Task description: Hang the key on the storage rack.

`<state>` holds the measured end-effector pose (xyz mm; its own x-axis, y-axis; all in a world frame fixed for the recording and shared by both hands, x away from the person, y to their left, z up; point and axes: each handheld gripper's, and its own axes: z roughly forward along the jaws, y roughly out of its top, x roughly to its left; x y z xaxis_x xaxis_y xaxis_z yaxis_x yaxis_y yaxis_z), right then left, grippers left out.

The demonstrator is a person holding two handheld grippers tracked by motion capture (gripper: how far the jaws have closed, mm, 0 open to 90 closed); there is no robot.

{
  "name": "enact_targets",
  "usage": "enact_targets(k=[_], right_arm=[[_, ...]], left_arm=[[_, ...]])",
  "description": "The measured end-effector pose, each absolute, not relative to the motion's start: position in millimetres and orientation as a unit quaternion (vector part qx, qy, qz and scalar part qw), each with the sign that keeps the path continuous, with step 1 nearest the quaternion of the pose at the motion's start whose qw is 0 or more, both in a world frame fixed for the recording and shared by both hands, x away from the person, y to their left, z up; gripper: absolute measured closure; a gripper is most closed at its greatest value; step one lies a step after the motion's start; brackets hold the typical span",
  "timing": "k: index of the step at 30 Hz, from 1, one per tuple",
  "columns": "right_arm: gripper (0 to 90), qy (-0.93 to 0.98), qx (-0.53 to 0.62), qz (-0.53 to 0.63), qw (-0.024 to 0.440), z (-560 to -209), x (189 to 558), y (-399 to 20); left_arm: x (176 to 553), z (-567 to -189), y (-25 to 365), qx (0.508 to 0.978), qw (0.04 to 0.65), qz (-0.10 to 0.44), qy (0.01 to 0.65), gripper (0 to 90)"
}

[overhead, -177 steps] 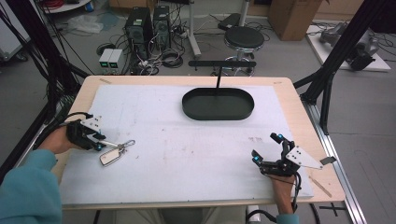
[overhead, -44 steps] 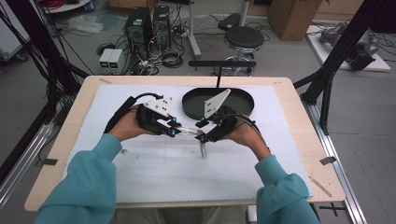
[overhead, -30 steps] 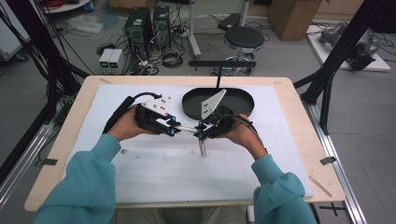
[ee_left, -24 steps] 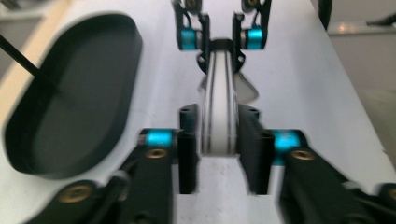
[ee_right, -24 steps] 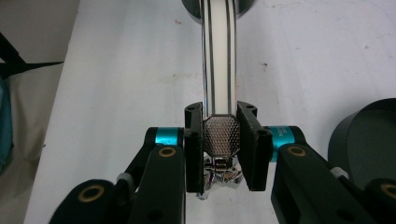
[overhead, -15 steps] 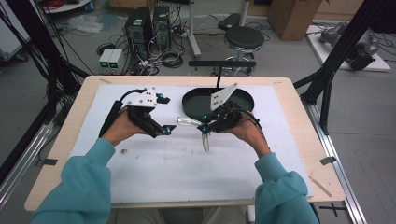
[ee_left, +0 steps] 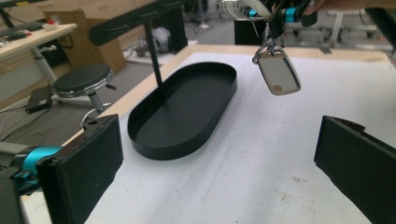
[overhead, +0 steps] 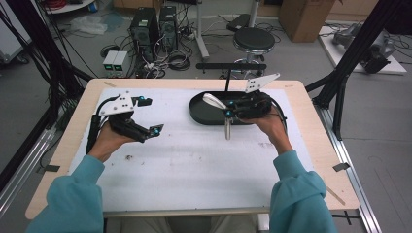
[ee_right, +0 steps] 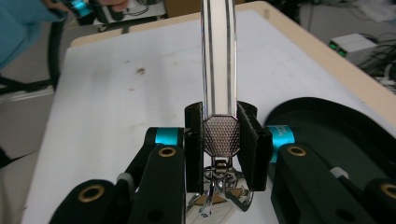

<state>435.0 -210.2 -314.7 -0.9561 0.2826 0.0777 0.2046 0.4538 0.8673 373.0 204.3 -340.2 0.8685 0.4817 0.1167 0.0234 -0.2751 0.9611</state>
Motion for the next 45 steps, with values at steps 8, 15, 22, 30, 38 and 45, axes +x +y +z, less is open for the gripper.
enact_targets(k=[8,15,22,30,38,45], right_arm=[[74.6,0.828,0.187,0.525,0.051,-313.1,453.4,-229.4],[74.7,0.818,0.217,0.528,0.067,-310.8,466.2,-242.6],[74.6,0.811,0.234,0.530,0.078,-298.9,477.1,-253.9],[74.6,0.801,0.257,0.534,0.087,-303.3,488.7,-266.9],[74.6,0.792,0.280,0.535,0.089,-311.5,497.8,-277.8],[74.6,0.786,0.297,0.537,0.080,-320.0,505.9,-281.1]], left_arm=[[356.1,-355.0,236.8,0.750,0.594,0.215,0.196,1.7],[341.8,-368.7,254.4,0.741,0.597,0.223,0.212,1.7],[329.6,-383.1,265.4,0.728,0.606,0.227,0.225,1.7],[316.8,-397.3,274.3,0.719,0.609,0.236,0.239,1.7],[306.2,-414.6,277.5,0.706,0.618,0.240,0.248,1.7],[297.3,-429.9,279.5,0.700,0.623,0.235,0.256,1.7]])
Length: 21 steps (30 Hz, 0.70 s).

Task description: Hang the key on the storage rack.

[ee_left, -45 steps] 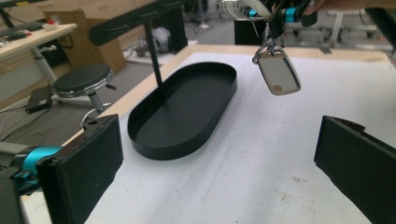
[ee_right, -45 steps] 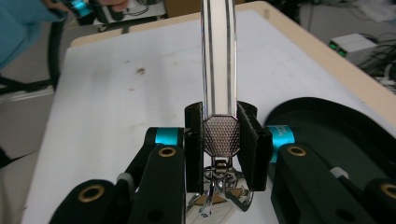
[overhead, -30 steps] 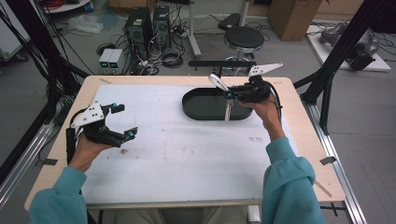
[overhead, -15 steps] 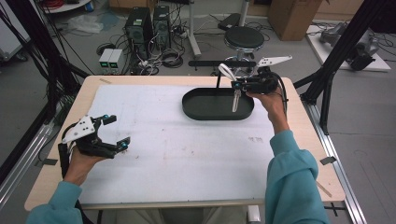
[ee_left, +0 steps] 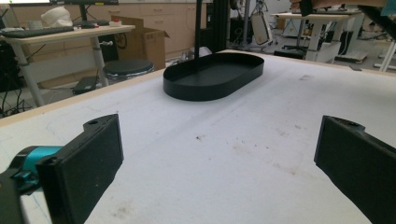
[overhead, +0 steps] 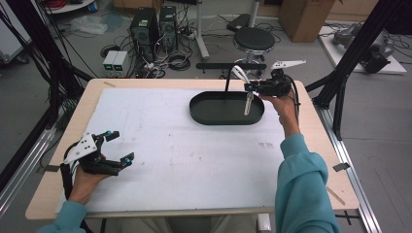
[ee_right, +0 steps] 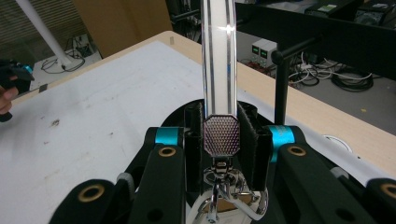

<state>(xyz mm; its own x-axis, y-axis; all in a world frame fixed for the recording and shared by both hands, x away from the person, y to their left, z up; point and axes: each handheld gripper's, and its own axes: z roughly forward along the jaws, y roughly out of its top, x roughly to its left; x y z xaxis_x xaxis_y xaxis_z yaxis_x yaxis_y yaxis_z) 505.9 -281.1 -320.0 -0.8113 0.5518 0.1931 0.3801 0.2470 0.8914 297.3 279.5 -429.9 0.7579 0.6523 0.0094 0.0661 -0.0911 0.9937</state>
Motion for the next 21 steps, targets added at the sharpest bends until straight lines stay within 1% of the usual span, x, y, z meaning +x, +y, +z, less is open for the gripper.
enact_targets(k=[14,21], right_arm=[[74.6,0.780,0.319,0.532,0.079,-333.3,517.5,-286.8],[74.6,0.773,0.336,0.532,0.075,-339.2,522.0,-291.4]], left_arm=[[286.0,-446.1,286.5,0.674,0.648,0.236,0.263,1.7],[284.6,-452.9,284.8,0.678,0.645,0.231,0.266,1.7]])
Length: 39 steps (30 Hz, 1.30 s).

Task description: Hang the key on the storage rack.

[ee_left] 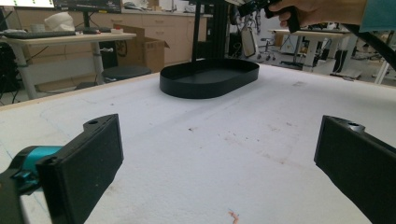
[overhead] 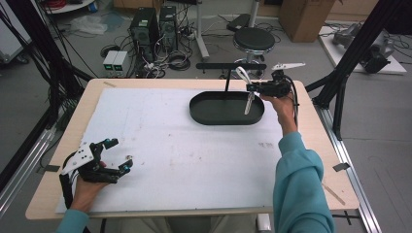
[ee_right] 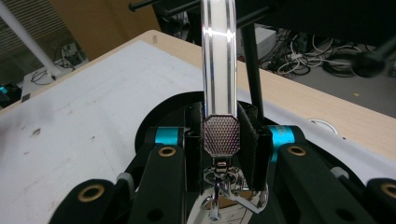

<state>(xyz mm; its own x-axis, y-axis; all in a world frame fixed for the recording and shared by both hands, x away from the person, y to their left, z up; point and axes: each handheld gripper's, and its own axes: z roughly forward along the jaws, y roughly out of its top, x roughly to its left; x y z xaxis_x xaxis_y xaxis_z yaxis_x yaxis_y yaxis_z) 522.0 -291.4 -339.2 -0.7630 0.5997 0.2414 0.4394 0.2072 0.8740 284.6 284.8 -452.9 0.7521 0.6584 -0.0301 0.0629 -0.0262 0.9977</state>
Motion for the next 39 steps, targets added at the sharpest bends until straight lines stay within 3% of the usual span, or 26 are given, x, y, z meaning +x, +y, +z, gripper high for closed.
enact_targets(k=[32,34,39], right_arm=[[71.3,0.740,0.398,0.536,0.082,-361.6,538.4,-287.8],[64.0,0.738,0.401,0.536,0.083,-362.4,538.9,-287.2],[29.9,0.739,0.413,0.523,0.096,-361.6,536.4,-285.9]], left_arm=[[279.2,-456.5,285.1,0.660,0.652,0.258,0.270,1.7],[279.2,-456.5,285.0,0.659,0.652,0.258,0.271,1.7],[279.1,-456.5,285.0,0.659,0.652,0.259,0.271,1.7]])
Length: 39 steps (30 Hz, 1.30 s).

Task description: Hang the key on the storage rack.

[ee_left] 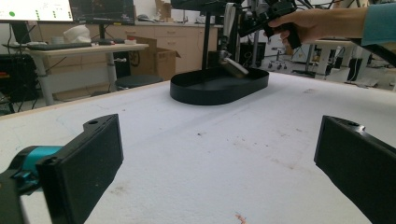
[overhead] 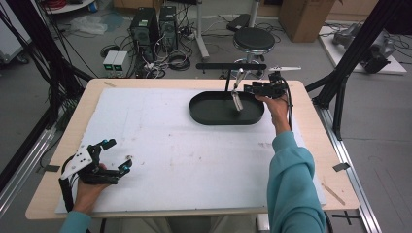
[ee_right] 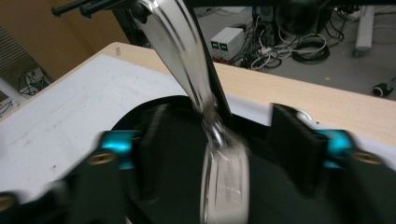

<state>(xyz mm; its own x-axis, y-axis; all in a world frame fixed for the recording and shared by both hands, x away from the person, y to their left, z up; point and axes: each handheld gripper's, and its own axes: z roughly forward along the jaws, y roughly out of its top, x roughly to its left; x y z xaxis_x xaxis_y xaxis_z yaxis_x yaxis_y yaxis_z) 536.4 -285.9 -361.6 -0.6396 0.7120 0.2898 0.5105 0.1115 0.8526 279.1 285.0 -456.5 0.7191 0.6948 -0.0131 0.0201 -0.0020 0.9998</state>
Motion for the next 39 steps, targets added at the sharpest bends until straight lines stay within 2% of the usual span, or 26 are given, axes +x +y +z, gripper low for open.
enact_targets(k=[4,7,8,9,16,23,26,35,39], right_arm=[[13.3,0.739,0.403,0.526,0.122,-359.2,521.4,-284.2],[9.1,0.744,0.388,0.522,0.153,-354.3,504.1,-284.4],[1.9,0.742,0.382,0.527,0.161,-352.2,496.6,-285.1],[0.7,0.736,0.381,0.532,0.172,-350.1,489.3,-285.6],[0.6,0.712,0.330,0.585,0.206,-346.1,422.2,-301.4],[0.6,0.687,0.286,0.619,0.249,-370.1,349.1,-320.7],[0.6,0.671,0.284,0.634,0.258,-385.7,328.7,-327.4],[0.6,0.646,0.288,0.638,0.306,-426.1,301.7,-338.3],[0.6,0.642,0.300,0.636,0.304,-439.9,302.0,-339.4]], left_arm=[[278.5,-456.6,284.7,0.656,0.653,0.261,0.276,1.7],[278.8,-456.5,285.0,0.655,0.652,0.263,0.276,1.7],[278.7,-456.6,285.0,0.655,0.652,0.263,0.276,1.7],[278.4,-456.6,285.0,0.655,0.653,0.263,0.275,1.7],[274.2,-457.8,286.3,0.642,0.661,0.278,0.273,1.7],[273.9,-457.8,286.4,0.641,0.660,0.280,0.274,1.7],[273.5,-458.0,285.9,0.640,0.661,0.281,0.273,1.7],[271.0,-458.1,286.4,0.638,0.661,0.286,0.273,1.7],[270.6,-458.2,286.3,0.637,0.662,0.285,0.273,1.7]])
